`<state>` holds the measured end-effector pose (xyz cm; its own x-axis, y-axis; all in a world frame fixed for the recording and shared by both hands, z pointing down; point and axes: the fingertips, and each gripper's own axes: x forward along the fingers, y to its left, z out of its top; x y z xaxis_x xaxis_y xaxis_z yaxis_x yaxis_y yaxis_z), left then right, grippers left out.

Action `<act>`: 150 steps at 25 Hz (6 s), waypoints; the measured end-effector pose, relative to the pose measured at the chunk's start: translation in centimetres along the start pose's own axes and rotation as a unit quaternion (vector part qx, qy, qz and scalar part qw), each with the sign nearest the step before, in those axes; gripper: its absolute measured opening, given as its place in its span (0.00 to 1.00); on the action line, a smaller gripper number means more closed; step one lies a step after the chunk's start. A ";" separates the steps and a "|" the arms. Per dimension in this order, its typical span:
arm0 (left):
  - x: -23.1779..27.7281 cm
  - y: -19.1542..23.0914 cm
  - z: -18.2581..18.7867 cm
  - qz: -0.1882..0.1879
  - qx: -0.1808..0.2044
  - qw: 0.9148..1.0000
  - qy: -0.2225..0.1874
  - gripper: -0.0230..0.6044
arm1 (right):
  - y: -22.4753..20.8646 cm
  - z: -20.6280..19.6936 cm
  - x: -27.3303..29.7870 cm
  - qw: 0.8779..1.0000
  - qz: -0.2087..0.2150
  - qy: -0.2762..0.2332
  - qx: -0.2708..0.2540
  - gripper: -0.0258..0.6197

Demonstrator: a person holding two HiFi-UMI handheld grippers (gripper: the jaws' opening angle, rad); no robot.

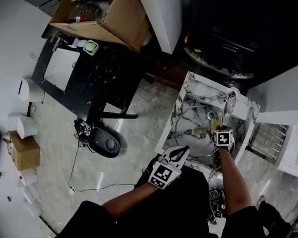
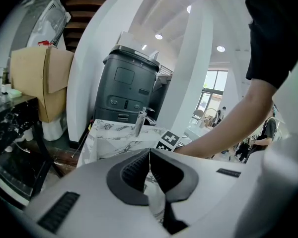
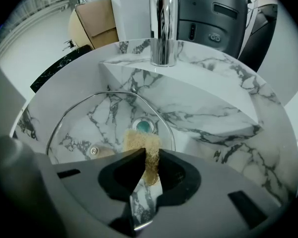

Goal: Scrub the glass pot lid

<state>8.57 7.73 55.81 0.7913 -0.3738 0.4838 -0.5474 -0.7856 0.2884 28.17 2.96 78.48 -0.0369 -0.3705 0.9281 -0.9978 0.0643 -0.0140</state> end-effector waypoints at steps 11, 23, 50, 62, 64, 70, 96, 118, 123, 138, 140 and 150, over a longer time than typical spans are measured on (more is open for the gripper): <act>-0.8 -0.4 -0.7 -0.008 -0.008 1.000 -0.006 0.06 | 0.7 -2.8 -0.7 0.999 0.013 0.038 -0.014 0.14; -2.3 0.8 -0.5 -0.002 -0.011 1.000 -0.017 0.06 | 2.2 -5.5 -1.5 0.997 0.018 0.066 -0.022 0.14; -4.7 3.1 0.8 -0.014 -0.008 0.999 -0.045 0.06 | 8.6 -9.3 -2.5 0.987 0.057 0.137 -0.058 0.14; -5.2 4.8 0.8 -0.026 -0.010 0.999 -0.046 0.06 | 10.9 -8.6 -2.9 0.982 0.062 0.157 -0.083 0.14; -5.3 5.3 0.8 -0.027 -0.011 0.998 -0.048 0.06 | 12.5 -8.4 -2.7 0.981 0.088 0.153 -0.084 0.14; -5.9 6.3 1.0 -0.033 -0.011 0.998 -0.052 0.06 | 13.0 -7.7 -2.6 0.974 0.058 0.166 -0.139 0.13; -5.7 11.8 2.2 -0.053 -0.006 0.997 -0.050 0.06 | 20.0 -4.7 -1.0 0.962 0.115 0.217 -0.117 0.13; -5.3 13.0 2.5 -0.061 -0.003 0.997 -0.048 0.06 | 20.8 0.7 1.5 0.985 0.099 0.131 -0.053 0.14; -5.4 12.4 2.6 -0.062 -0.015 0.996 -0.054 0.06 | 19.3 4.2 1.1 0.996 0.072 0.041 0.015 0.13; -5.7 9.7 2.6 -0.074 -0.026 0.995 -0.068 0.06 | 17.7 7.2 -12.0 0.974 0.063 -0.172 0.132 0.13; -6.3 8.9 3.0 -0.071 -0.022 0.994 -0.075 0.06 | 17.8 7.1 -14.8 0.968 0.056 -0.206 0.131 0.13; -13.1 0.0 6.4 -0.037 0.010 0.992 -0.123 0.06 | 21.5 3.8 -32.1 0.924 0.034 -0.365 0.111 0.13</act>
<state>-0.10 9.46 44.21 0.8733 -0.4218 0.2440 -0.4814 -0.8242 0.2983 7.72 12.73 46.98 -0.0464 -0.9038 0.4254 -0.9752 -0.0512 -0.2152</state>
